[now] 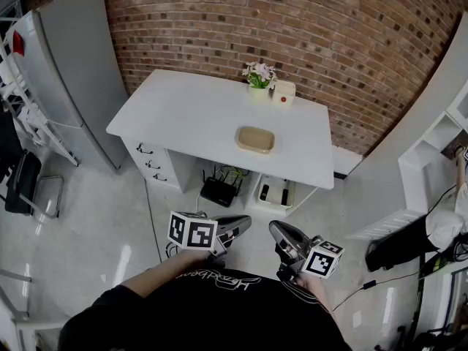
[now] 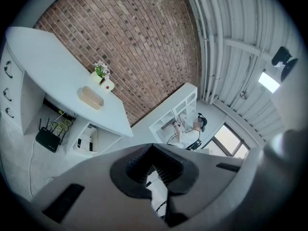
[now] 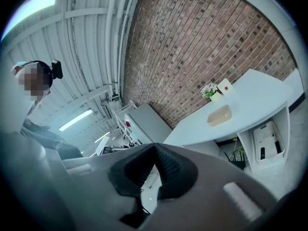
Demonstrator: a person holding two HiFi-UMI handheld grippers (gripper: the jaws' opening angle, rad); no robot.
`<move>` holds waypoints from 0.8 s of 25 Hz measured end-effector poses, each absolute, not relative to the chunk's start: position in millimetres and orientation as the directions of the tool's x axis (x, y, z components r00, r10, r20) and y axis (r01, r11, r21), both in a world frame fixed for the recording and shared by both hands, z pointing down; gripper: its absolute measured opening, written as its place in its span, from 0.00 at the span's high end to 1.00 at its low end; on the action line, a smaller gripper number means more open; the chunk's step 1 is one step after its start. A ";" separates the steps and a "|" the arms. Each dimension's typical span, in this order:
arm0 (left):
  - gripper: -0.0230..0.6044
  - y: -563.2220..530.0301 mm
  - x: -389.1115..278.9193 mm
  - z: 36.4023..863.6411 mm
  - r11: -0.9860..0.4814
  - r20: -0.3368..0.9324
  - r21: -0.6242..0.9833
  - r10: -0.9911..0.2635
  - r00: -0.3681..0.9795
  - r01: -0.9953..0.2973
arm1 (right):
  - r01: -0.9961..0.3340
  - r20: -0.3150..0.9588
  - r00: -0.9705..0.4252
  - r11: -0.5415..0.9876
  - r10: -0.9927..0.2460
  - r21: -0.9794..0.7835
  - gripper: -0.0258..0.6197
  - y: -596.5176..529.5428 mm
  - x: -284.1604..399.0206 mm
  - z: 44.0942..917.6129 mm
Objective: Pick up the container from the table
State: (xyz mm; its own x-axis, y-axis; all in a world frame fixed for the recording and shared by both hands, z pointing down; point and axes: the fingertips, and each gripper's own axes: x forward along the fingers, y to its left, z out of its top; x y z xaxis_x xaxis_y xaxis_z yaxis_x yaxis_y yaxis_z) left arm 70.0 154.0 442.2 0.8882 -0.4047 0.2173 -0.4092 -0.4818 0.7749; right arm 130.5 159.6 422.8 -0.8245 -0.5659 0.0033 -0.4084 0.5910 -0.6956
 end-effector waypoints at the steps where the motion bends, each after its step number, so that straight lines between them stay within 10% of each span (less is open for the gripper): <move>1: 0.96 155.3 71.6 441.2 -0.483 0.217 0.774 -0.404 0.888 -0.409 | -0.410 0.004 -0.824 0.590 -0.567 -0.695 0.95 161.3 132.1 422.7; 20: 0.96 159.5 60.0 446.1 -0.446 0.246 0.775 -0.440 0.863 -0.448 | -0.403 -0.035 -0.786 0.555 -0.617 -0.728 0.95 169.1 146.6 418.7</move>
